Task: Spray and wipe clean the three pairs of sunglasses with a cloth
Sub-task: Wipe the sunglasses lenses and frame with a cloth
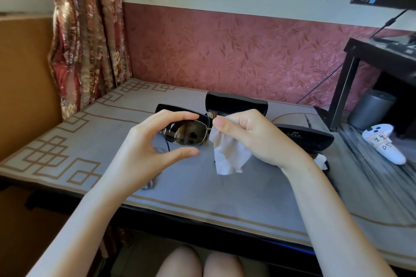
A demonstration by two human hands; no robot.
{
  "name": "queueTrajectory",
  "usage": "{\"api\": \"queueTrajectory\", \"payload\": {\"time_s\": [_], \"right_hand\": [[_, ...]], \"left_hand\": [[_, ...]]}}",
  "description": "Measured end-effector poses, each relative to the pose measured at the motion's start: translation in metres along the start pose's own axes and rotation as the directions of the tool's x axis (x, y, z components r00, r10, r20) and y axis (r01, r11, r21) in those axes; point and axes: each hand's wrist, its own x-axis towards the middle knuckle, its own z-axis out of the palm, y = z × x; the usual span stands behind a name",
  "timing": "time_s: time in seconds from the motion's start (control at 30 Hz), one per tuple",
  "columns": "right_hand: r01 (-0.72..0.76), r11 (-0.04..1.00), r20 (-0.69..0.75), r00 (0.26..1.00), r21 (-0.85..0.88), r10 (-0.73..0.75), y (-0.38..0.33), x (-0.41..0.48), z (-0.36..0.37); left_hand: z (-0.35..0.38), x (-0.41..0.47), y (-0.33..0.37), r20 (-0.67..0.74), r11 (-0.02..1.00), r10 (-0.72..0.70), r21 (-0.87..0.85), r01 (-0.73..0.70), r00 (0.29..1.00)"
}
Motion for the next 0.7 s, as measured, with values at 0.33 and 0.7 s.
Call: {"api": "queueTrajectory", "payload": {"time_s": [0.33, 0.7], "right_hand": [[0.034, 0.997, 0.1, 0.995, -0.069, -0.027, 0.003, -0.006, -0.009], [0.058, 0.991, -0.017, 0.998, -0.121, -0.061, 0.003, -0.001, -0.001]], "left_hand": [[-0.005, 0.0, -0.002, -0.013, 0.99, 0.092, 0.109, -0.09, 0.996], [-0.001, 0.0, 0.001, -0.018, 0.978, 0.141, 0.155, -0.136, 0.99]]}}
